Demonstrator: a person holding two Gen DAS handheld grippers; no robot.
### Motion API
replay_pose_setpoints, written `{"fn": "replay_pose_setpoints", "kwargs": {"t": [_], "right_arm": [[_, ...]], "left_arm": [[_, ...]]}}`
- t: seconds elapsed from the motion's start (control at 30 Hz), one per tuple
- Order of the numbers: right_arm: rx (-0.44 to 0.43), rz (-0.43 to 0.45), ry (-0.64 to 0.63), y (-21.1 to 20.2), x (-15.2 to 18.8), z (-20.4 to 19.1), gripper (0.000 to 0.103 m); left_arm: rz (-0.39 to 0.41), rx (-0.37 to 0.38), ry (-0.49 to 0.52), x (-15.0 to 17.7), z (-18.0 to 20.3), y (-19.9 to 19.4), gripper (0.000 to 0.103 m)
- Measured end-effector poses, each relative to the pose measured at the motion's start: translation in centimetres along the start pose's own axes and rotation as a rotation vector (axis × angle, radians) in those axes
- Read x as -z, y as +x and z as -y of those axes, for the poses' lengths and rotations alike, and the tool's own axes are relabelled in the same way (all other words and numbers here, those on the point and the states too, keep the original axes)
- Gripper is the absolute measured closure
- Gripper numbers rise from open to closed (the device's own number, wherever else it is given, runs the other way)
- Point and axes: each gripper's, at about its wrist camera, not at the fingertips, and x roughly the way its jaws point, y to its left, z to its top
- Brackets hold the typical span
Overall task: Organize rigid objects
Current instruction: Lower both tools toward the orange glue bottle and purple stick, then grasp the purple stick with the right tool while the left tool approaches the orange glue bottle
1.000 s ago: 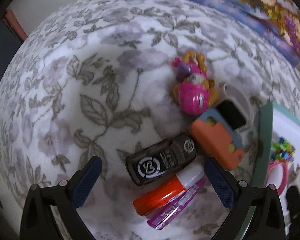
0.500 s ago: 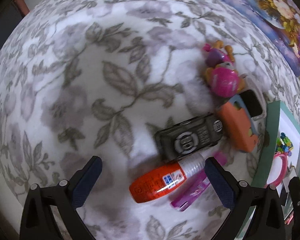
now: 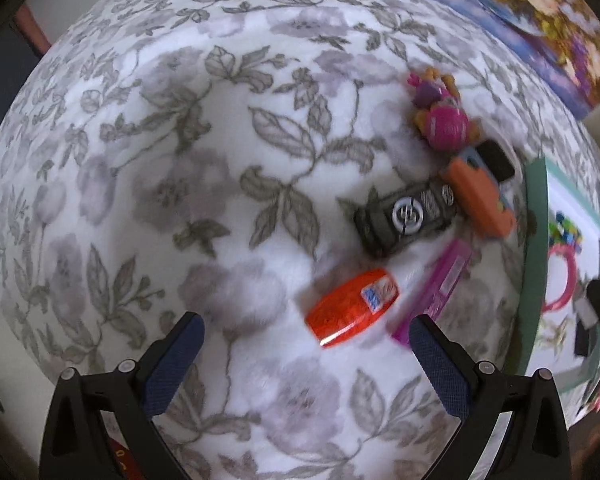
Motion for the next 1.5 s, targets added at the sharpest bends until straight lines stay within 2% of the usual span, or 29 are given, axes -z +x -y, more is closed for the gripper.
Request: {"fn": "replay_pose_setpoints", "kwargs": {"t": [0.23, 0.43, 0.57, 0.77, 0.9, 1.03, 1.23, 1.5], "right_arm": [[0.003, -0.008, -0.007, 0.1, 0.1, 0.0, 0.020], [0.001, -0.010, -0.025, 0.2, 0.2, -0.5, 0.020], [-0.024, 0.000, -0.055, 0.0, 0.2, -1.4, 0.020], [-0.092, 0.007, -0.155, 0.0, 0.9, -3.9, 0.020], [-0.100, -0.009, -0.254, 0.8, 1.9, -6.0, 0.020], [-0.106, -0.033, -0.341, 1.6, 3.0, -7.9, 0.020], [-0.080, -0.092, -0.433, 3.6, 4.8, -9.1, 0.020], [-0.100, -0.138, -0.530, 4.9, 6.5, -9.9, 0.020]], "left_arm": [[-0.029, -0.045, -0.049, 0.4, -2.1, 2.4, 0.000], [0.027, -0.078, -0.139, -0.6, -6.2, 1.9, 0.000], [0.039, -0.051, -0.177, -0.9, -8.6, 1.3, 0.000], [0.084, -0.029, -0.171, -1.4, -9.8, -1.2, 0.000], [0.072, -0.028, -0.206, -0.8, -11.5, -2.7, 0.000], [0.057, -0.005, -0.240, -0.5, -14.0, -2.5, 0.000], [0.025, 0.040, -0.292, -0.2, -16.4, -1.1, 0.000], [0.030, 0.069, -0.316, 0.5, -18.5, -2.4, 0.000]]}}
